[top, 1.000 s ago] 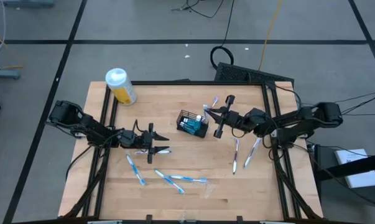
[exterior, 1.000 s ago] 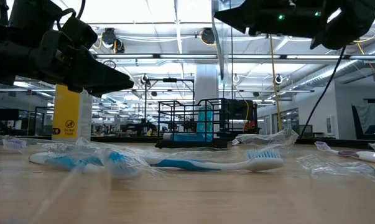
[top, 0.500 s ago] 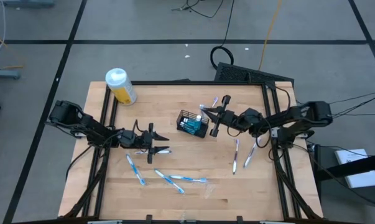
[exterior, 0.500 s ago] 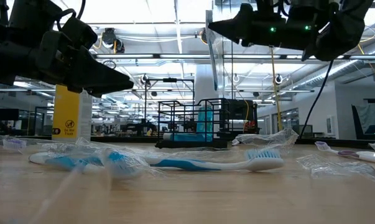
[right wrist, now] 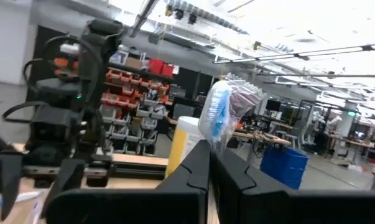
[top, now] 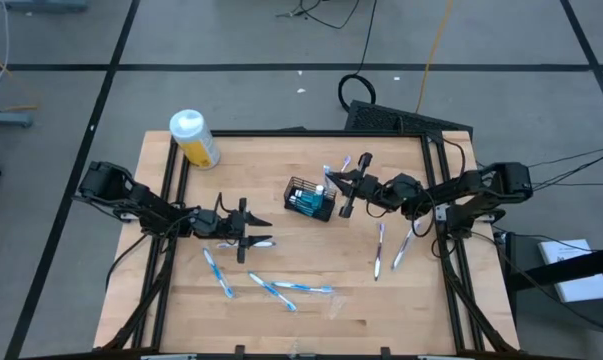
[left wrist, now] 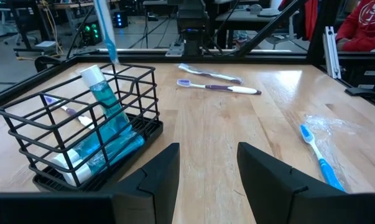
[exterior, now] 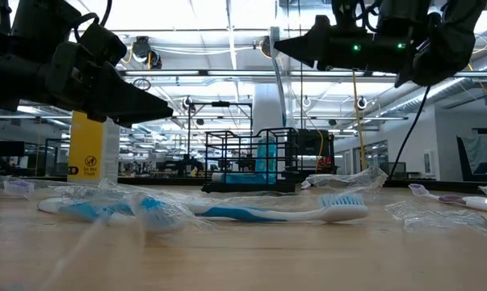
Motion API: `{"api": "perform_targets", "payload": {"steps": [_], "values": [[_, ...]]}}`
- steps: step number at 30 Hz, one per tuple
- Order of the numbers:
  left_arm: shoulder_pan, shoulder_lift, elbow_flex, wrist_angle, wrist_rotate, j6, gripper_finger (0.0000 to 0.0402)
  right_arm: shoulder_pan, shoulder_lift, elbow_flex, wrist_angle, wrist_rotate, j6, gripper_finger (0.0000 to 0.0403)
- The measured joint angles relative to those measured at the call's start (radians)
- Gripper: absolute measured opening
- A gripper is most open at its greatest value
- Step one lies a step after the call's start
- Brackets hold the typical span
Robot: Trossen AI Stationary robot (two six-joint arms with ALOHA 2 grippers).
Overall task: Pick & Place toothbrushing station
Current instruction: Put the blue toothbrush into the wire organizer
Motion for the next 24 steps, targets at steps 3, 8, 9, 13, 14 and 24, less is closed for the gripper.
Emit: {"api": "perform_targets", "payload": {"steps": [3,8,9,13,14,24], "values": [[0.000,0.000,0.000,0.000,0.000,-0.001,0.0168,-0.003,0.000,-0.013,0.000,0.000,0.006,0.0000],[0.000,0.000,0.000,0.000,0.000,0.000,0.0168,-0.004,0.000,-0.036,0.001,0.000,0.028,0.0000],[0.000,0.000,0.000,0.001,0.000,0.000,0.0168,-0.004,0.000,-0.038,0.001,-0.001,0.033,0.0000],[0.000,0.000,0.000,0.001,-0.005,-0.001,0.0168,-0.003,0.000,-0.044,0.016,-0.010,0.043,0.0000],[0.000,0.000,0.000,0.001,-0.007,-0.001,0.0168,-0.003,0.000,-0.044,0.017,-0.024,0.049,0.0000],[0.000,0.000,0.000,0.001,-0.008,-0.002,0.0168,-0.003,0.000,-0.045,0.035,-0.067,0.063,0.0000]]}}
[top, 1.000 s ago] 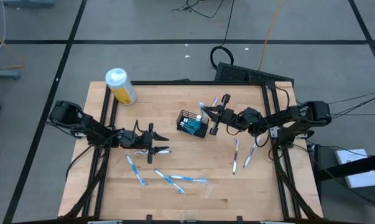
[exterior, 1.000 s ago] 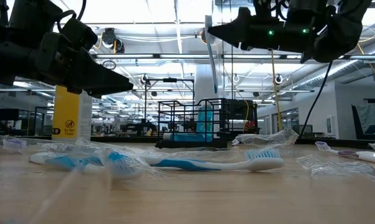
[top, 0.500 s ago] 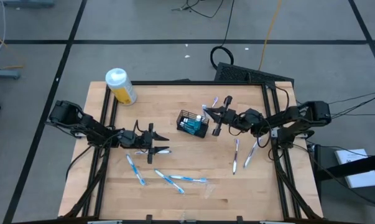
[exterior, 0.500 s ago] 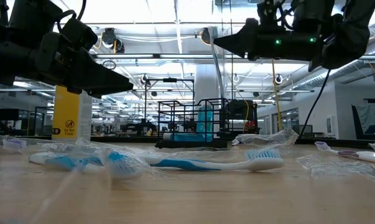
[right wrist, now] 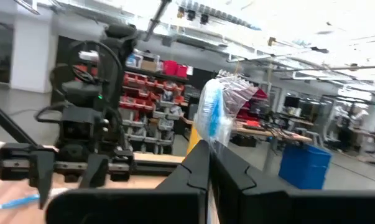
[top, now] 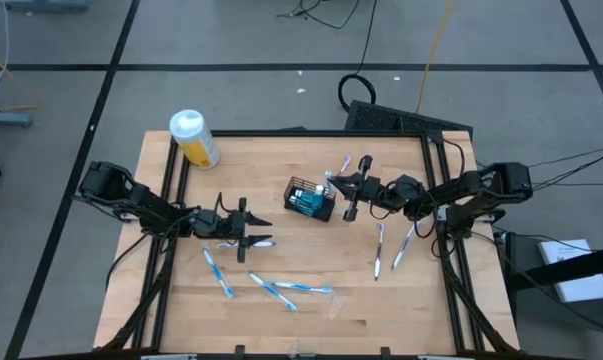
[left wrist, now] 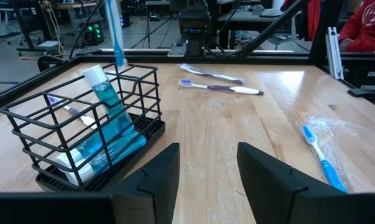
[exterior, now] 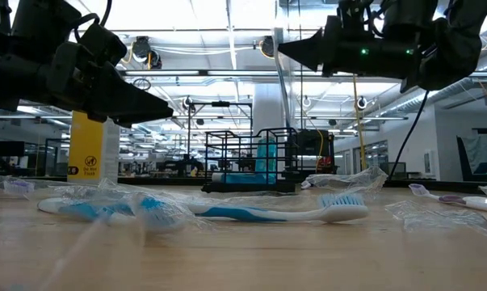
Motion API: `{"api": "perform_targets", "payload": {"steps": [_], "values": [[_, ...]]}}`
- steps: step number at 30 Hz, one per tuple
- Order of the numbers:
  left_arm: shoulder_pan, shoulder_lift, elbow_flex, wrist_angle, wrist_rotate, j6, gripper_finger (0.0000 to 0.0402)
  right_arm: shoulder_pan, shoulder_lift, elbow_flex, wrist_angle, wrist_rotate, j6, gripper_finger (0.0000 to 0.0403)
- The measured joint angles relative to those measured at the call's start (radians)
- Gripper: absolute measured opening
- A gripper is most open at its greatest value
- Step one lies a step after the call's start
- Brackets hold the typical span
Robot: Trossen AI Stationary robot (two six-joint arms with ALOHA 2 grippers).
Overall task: Pick & Place toothbrushing station
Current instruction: Put the blue toothbrush into the wire organizer
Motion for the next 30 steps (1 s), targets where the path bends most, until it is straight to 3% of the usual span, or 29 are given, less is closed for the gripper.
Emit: {"api": "perform_targets", "payload": {"steps": [6,18,30], "values": [[0.000,0.000,0.000,0.000,0.000,-0.001,0.0168,-0.004,0.002,0.000,0.004,-0.011,0.018,0.0000],[0.000,0.000,0.000,0.001,0.000,-0.003,0.0168,-0.041,0.145,0.007,0.124,-0.037,0.053,0.0000],[0.000,0.000,0.000,-0.002,0.000,-0.002,0.0168,-0.042,0.227,0.008,0.133,-0.037,0.099,0.0000]]}}
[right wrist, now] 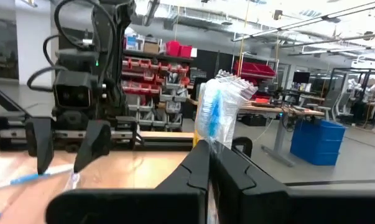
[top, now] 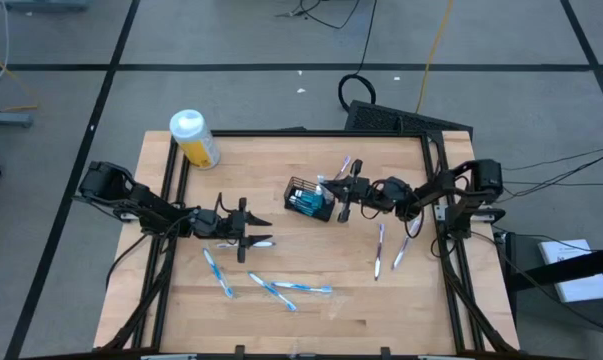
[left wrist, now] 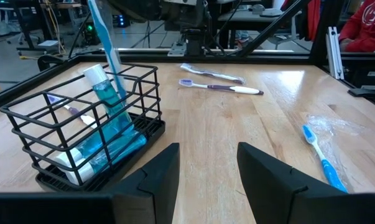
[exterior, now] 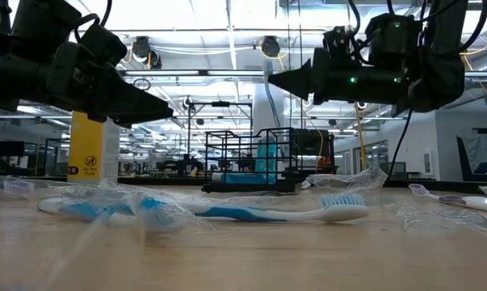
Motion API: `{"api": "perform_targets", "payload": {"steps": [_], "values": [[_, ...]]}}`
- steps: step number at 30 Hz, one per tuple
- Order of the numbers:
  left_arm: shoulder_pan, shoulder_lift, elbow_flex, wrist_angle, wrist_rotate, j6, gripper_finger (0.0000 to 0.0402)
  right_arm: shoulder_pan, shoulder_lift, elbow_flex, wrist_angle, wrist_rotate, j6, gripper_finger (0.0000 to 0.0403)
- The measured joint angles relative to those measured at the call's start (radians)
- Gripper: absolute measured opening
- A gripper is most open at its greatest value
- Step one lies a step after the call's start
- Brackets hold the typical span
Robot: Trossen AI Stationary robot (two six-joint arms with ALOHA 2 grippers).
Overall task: Pick & Place toothbrushing station
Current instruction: Put the blue toothbrush into the wire organizer
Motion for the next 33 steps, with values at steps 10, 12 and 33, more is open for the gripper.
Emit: {"api": "perform_targets", "payload": {"steps": [10,12,33], "values": [[0.000,0.000,0.000,-0.001,0.000,-0.001,0.0168,0.001,0.034,0.000,-0.022,0.030,0.030,0.0000],[0.000,0.000,0.000,-0.001,0.000,-0.001,0.0168,0.001,0.034,0.000,-0.028,0.033,0.034,0.0000],[0.000,0.000,0.000,-0.006,0.000,-0.005,0.0168,-0.001,0.034,0.000,-0.096,0.057,0.053,0.0000]]}}
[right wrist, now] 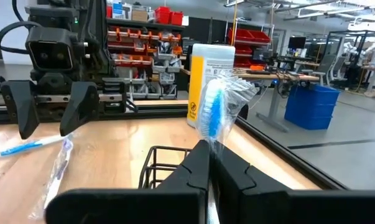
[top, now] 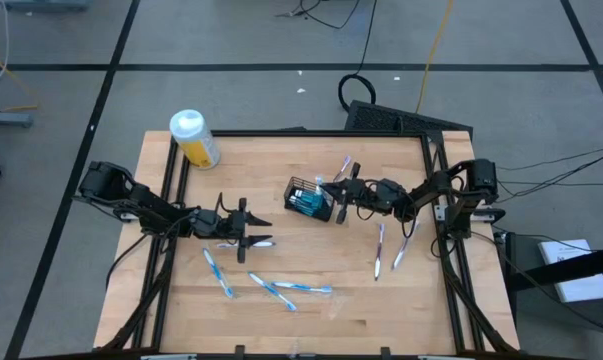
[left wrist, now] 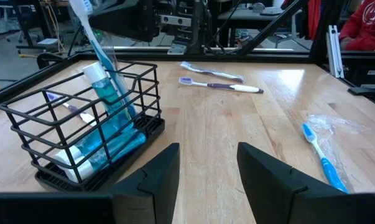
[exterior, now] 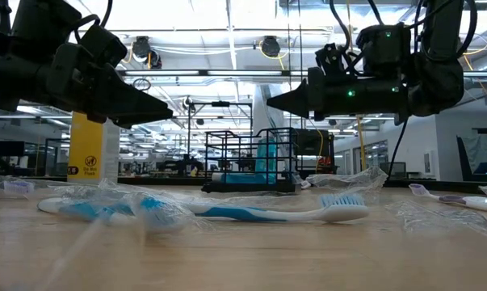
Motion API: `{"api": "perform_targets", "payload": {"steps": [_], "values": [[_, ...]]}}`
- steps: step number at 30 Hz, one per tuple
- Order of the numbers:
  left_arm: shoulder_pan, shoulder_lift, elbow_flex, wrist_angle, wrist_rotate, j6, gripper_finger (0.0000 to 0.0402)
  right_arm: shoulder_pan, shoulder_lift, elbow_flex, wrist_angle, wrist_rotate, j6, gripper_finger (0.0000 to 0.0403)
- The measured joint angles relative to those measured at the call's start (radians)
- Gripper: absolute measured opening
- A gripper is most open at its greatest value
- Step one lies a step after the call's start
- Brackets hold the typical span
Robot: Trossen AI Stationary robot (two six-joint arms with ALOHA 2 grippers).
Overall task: Pick & Place toothbrushing station
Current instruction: Put the blue toothbrush into the wire organizer
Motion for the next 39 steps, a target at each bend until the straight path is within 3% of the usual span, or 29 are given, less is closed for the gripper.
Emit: {"api": "perform_targets", "payload": {"steps": [10,26,32,39], "values": [[0.000,0.000,0.000,0.000,0.000,-0.004,0.0168,-0.011,0.000,0.000,-0.022,-0.003,0.025,0.0015],[0.000,0.000,0.000,0.001,0.000,-0.007,0.0168,-0.038,-0.005,0.000,-0.050,-0.003,0.086,0.0200],[0.000,0.000,0.000,0.001,0.000,-0.007,0.0168,-0.038,-0.027,0.000,-0.059,-0.006,0.077,0.0214],[0.000,0.000,0.000,-0.001,0.000,-0.006,0.0168,-0.035,-0.105,0.000,-0.189,-0.007,0.075,0.0215]]}}
